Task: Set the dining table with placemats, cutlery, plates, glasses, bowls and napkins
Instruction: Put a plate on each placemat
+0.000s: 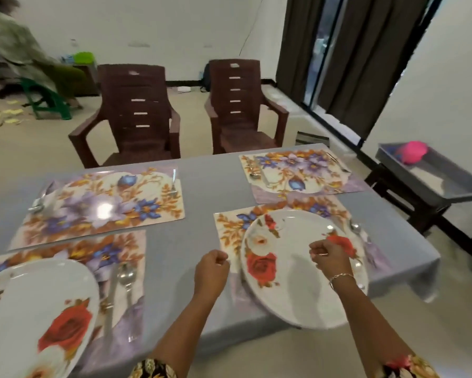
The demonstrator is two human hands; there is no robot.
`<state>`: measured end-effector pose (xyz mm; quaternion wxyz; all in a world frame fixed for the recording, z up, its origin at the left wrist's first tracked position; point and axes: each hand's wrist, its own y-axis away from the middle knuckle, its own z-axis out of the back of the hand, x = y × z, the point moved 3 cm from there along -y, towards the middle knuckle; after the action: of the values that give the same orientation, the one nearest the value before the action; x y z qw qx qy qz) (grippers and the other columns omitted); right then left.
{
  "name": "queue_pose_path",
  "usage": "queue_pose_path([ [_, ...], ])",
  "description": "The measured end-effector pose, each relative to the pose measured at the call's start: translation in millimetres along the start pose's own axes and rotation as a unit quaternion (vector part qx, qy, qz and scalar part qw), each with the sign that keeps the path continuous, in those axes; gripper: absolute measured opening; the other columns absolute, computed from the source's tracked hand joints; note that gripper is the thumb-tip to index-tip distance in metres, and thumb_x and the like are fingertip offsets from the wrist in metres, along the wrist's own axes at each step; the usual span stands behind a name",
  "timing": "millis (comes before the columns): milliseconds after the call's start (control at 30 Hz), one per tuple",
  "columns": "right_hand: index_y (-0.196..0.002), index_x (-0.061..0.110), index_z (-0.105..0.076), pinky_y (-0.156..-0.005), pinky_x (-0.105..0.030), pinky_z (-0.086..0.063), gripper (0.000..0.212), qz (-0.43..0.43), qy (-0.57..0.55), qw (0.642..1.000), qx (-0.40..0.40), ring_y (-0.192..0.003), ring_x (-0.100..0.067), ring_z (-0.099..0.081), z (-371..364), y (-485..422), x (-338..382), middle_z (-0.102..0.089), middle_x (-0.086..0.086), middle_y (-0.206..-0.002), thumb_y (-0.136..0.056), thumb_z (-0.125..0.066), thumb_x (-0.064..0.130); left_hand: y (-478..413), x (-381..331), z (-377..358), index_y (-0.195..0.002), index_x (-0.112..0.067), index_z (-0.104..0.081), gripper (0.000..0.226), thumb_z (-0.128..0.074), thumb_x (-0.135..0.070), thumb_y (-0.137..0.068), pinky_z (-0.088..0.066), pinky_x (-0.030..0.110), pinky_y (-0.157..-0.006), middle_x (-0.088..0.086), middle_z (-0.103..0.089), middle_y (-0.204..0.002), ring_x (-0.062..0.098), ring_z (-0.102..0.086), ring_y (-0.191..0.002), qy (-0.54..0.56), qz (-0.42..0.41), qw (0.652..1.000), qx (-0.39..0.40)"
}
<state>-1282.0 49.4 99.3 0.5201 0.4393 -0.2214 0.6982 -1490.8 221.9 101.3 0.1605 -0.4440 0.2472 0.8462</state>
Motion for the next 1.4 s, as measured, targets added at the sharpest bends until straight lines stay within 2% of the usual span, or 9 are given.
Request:
queue_pose_path([
  [67,-0.077,0.007,-0.062,-0.056,-0.01,-0.043,0.024,-0.019,0.017,0.999,-0.024,-0.071,-0.02,-0.054,28.1,-22.0,-18.4,-0.058,-0.004,-0.07,-0.079,-0.054,-0.016,-5.6,-11.8,-28.4,-0.103,-0.007,-0.064,0.017,-0.055,-0.008,-0.089,-0.047,0.031,-0.082,0.013,-0.066,-0.108,0.027,-0.06,-0.098,-0.018,0.03,0.999,0.018],
  [200,-0.09,0.004,-0.068,-0.078,-0.032,-0.048,0.019,-0.054,0.128,0.99,-0.038,-0.087,-0.031,-0.06,69.7,-58.3,-52.6,-0.064,-0.014,-0.086,-0.082,-0.054,-0.007,-15.1,-36.0,-67.0,-0.096,-0.006,-0.064,0.013,-0.054,-0.011,-0.09,-0.043,0.033,-0.074,0.017,-0.065,-0.106,0.031,-0.06,-0.094,-0.065,0.053,0.996,-0.023],
  [300,-0.09,0.005,-0.069,-0.076,-0.027,-0.045,0.016,-0.065,0.158,0.985,-0.023,-0.093,-0.03,-0.061,81.8,-75.7,-66.2,-0.066,-0.014,-0.096,-0.079,-0.062,-0.003,-21.7,-41.7,-75.4,-0.104,0.002,-0.064,0.021,-0.054,-0.009,-0.09,-0.036,0.029,-0.07,0.019,-0.063,-0.11,0.034,-0.059,-0.1,-0.101,0.091,0.988,-0.067],
  [467,-0.096,0.003,-0.065,-0.08,-0.032,-0.047,0.019,-0.092,0.155,0.983,0.019,-0.095,-0.031,-0.061,84.1,-89.7,-72.1,-0.065,-0.016,-0.1,-0.078,-0.066,0.001,-29.0,-34.5,-82.5,-0.083,0.003,-0.058,0.01,-0.056,-0.006,-0.086,-0.038,0.033,-0.067,0.025,-0.064,-0.102,0.038,-0.059,-0.092,-0.119,0.148,0.978,-0.082],
  [633,-0.101,-0.001,-0.065,-0.079,-0.033,-0.05,0.022,-0.127,0.159,0.978,0.045,-0.093,-0.03,-0.062,84.0,-97.3,-75.3,-0.067,-0.015,-0.097,-0.081,-0.065,0.008,-31.3,-39.2,-83.1,-0.106,0.01,-0.057,0.022,-0.054,-0.004,-0.089,-0.041,0.036,-0.075,0.026,-0.061,-0.11,0.042,-0.057,-0.103,-0.12,0.19,0.969,-0.101],
  [833,-0.111,-0.001,-0.05,-0.072,-0.032,-0.048,0.032,-0.176,0.14,0.972,0.071,-0.087,-0.028,-0.059,84.9,-103.6,-69.1,-0.059,-0.013,-0.091,-0.086,-0.061,0.016,-37.0,-32.3,-84.5,-0.107,0.005,-0.059,0.031,-0.064,-0.011,-0.082,-0.045,0.037,-0.078,0.024,-0.063,-0.107,0.041,-0.059,-0.099,-0.063,0.22,0.968,-0.1],
  [967,-0.11,-0.003,-0.052,-0.081,-0.039,-0.053,0.033,-0.206,0.083,0.972,0.076,-0.088,-0.029,-0.06,84.6,-107.1,-72.9,-0.06,-0.015,-0.093,-0.083,-0.063,0.012,-38.8,-32.0,-86.6,-0.097,0.004,-0.061,0.027,-0.068,-0.015,-0.08,-0.047,0.036,-0.073,0.023,-0.065,-0.098,0.04,-0.061,-0.09,-0.03,0.228,0.966,-0.12],
  [1200,-0.097,-0.007,-0.061,-0.069,-0.034,-0.043,0.026,-0.203,-0.043,0.977,0.05,-0.076,-0.028,-0.056,104.3,-124.8,-53.5,-0.06,-0.02,-0.082,-0.087,-0.057,0.017,-50.7,-66.3,-86.0,-0.063,-0.002,-0.051,0.029,-0.064,-0.015,-0.086,-0.035,0.031,-0.064,0.013,-0.052,-0.066,0.031,-0.051,-0.07,0.002,0.157,0.977,-0.146],
  [1400,-0.093,-0.008,-0.063,-0.074,-0.038,-0.051,0.019,-0.193,-0.117,0.973,0.053,-0.08,-0.032,-0.06,169.2,-128.1,-51.3,-0.062,-0.027,-0.085,-0.088,-0.056,0.01,-56.8,-127.6,-115.4,-0.067,-0.005,-0.057,0.018,-0.067,-0.011,-0.081,-0.046,0.041,-0.067,0.014,-0.056,-0.069,0.029,-0.053,-0.069,0.124,0.049,0.986,-0.104],
])
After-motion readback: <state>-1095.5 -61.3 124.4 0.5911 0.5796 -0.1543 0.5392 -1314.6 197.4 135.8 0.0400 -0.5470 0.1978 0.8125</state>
